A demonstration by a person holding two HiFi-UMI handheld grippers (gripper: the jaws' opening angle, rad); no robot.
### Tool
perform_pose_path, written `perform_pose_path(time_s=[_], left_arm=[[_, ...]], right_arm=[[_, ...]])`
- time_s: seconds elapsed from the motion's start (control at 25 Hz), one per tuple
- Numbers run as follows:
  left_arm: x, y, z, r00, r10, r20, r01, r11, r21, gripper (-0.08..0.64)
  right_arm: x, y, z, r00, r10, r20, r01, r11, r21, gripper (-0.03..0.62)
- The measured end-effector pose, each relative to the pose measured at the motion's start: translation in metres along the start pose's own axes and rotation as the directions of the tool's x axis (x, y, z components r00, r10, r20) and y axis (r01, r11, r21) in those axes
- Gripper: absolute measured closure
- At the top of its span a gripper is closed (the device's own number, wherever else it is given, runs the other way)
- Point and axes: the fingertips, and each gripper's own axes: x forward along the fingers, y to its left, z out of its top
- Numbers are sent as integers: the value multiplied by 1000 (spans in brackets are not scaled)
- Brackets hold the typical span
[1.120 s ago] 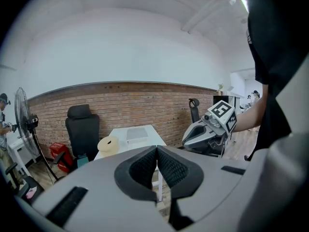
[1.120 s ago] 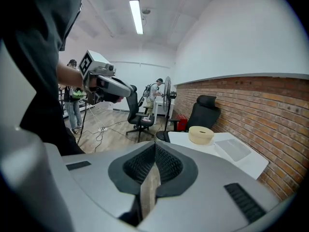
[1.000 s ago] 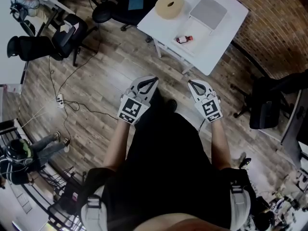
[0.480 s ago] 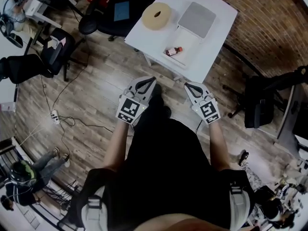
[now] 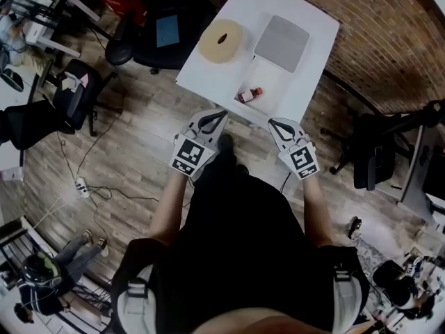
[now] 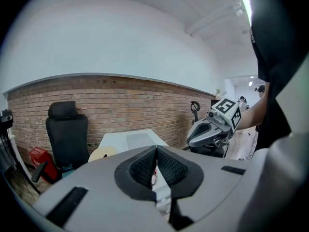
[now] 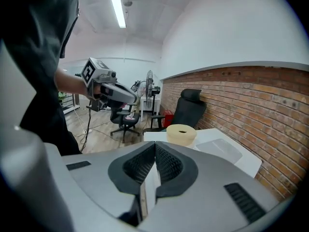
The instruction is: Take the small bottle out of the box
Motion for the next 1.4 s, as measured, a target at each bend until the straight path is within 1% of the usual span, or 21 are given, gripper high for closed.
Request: perform_pose_path(time_s=[0.2, 0.36, 0.44, 0.56, 0.64, 0.76, 0.96, 1.12, 1.24, 1.4], left_arm=[[18, 26, 13, 999, -33, 18, 32, 999, 26, 541], [29, 42, 11, 998, -61, 11, 61, 997, 43, 541], [33, 50, 11, 998, -69, 8, 69, 996, 49, 541], [35, 59, 10, 997, -73, 4, 73, 996, 43, 541], [36, 65, 8, 997, -74, 0, 74, 997, 37, 541], [38, 72, 6, 998, -63, -9, 64, 997, 35, 541], [45, 81, 2, 999, -30, -14, 30, 999, 12, 541], [46, 88, 1, 1000, 2, -16, -2, 1000, -2, 541], [46, 91, 0, 999, 31, -19, -31, 999, -26, 541], [48, 96, 2, 997, 68, -24, -69, 997, -39, 541]], right_arm=[[24, -20, 3, 999, -23, -28, 23, 999, -28, 594], [38, -33, 2, 999, -34, -19, 35, 999, 38, 594], [45, -36, -4, 999, -39, -30, 40, 998, 56, 594], [54, -35, -11, 999, -22, -43, 26, 995, 93, 594], [61, -35, -15, 998, -10, -58, 15, 995, 95, 594], [73, -39, -22, 996, 11, -84, -5, 998, 69, 592], [86, -47, -31, 991, 61, -118, -58, 998, 26, 591], [100, -51, -35, 983, 109, -145, -111, 994, -5, 568], [106, -54, -42, 972, 147, -181, -158, 986, -50, 551], [114, -60, -49, 957, 198, -211, -227, 967, -120, 543]])
